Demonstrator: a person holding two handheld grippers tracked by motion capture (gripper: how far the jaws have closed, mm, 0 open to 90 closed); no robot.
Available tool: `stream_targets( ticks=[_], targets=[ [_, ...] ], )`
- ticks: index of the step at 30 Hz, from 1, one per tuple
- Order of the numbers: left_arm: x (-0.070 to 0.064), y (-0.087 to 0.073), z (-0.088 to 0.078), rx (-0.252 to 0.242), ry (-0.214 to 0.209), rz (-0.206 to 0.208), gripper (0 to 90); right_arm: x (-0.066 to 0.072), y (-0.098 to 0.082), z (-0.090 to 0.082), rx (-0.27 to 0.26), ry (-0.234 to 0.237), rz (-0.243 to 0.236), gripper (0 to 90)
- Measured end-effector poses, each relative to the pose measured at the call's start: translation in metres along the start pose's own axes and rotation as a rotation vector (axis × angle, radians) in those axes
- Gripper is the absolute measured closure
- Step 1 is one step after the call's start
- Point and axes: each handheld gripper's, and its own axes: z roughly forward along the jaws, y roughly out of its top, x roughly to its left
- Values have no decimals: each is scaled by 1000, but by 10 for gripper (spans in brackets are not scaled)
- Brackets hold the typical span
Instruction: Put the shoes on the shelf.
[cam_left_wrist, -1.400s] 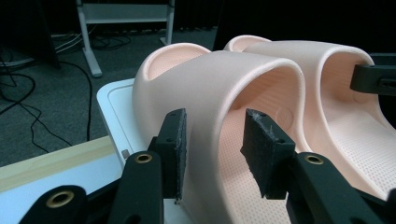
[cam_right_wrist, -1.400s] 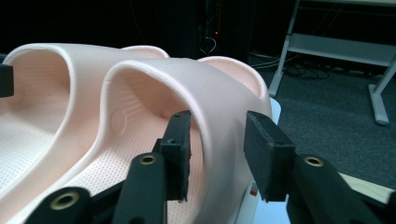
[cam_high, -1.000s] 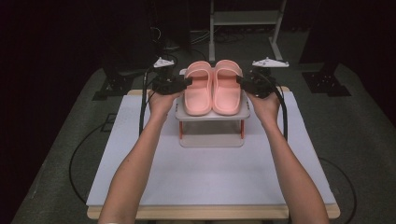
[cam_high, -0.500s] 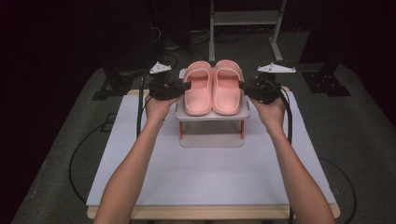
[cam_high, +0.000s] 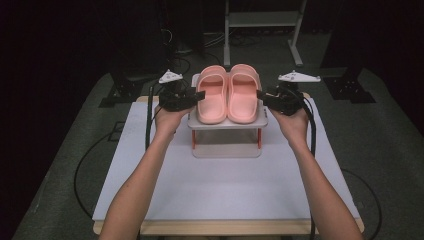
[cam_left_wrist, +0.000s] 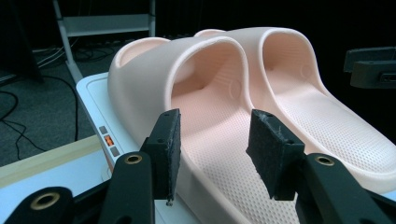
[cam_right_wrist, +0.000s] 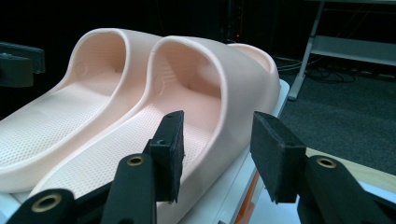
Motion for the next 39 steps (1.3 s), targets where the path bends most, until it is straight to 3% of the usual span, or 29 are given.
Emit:
stream_targets(
  ticks=[39],
  targets=[
    [-5, -17, -23, -29, -40, 6, 471, 1, -18, -18, -8, 33, -12, 477]
  ],
)
